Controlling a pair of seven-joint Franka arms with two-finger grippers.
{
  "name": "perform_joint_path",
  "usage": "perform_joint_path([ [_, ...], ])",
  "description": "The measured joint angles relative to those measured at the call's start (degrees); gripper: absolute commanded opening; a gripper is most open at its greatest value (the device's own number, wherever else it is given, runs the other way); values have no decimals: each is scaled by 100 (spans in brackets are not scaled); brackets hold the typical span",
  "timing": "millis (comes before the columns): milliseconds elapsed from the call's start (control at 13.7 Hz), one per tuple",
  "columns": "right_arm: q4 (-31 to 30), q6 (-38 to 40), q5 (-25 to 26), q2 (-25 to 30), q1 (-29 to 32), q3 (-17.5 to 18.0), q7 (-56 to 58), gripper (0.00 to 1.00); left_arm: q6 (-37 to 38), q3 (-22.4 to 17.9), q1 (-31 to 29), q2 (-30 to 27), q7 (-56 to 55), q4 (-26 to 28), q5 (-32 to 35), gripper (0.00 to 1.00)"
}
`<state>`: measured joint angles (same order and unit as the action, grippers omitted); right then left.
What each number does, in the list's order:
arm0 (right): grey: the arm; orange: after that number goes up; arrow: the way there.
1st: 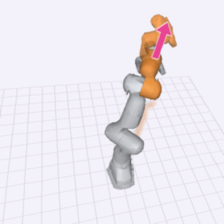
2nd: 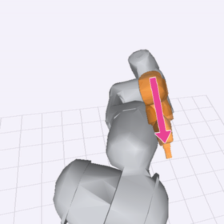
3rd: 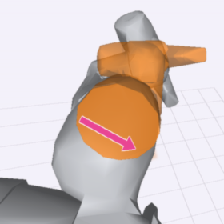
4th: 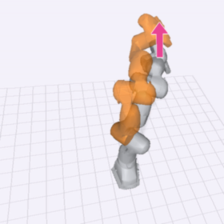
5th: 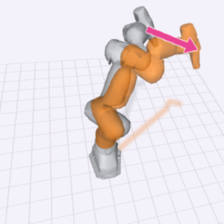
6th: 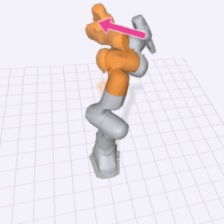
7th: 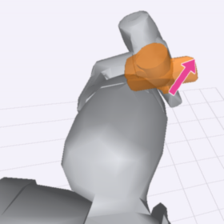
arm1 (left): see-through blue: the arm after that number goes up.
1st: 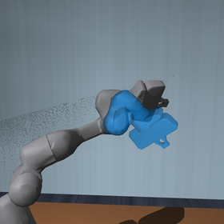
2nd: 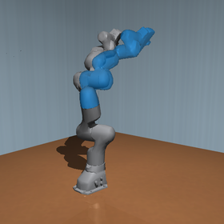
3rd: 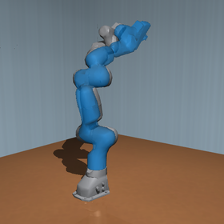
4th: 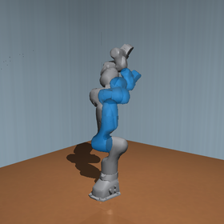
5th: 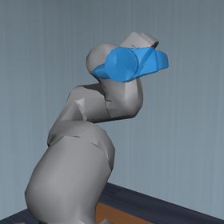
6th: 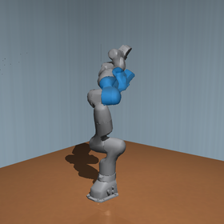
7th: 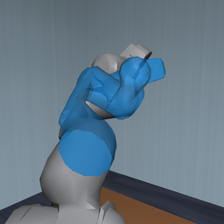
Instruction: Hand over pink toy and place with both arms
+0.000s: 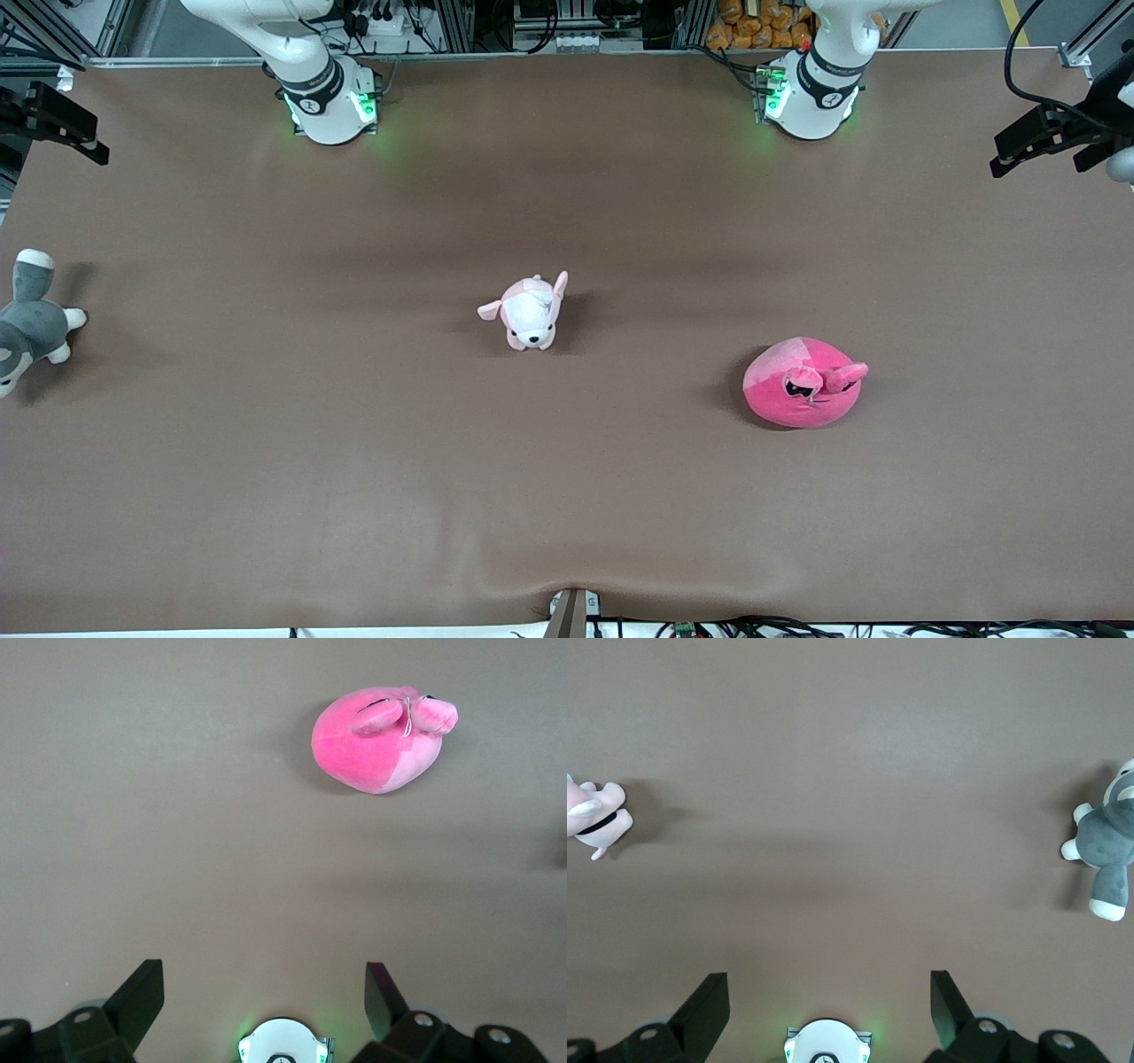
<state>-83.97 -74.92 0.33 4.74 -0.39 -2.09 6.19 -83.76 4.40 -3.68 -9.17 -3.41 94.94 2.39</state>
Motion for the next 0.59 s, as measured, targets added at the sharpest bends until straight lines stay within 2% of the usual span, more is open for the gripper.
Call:
perform_joint_path([
  [585,0,0,-3,0,-39,2,0,100,102,-14,-12,0,-18,-12,0,100],
])
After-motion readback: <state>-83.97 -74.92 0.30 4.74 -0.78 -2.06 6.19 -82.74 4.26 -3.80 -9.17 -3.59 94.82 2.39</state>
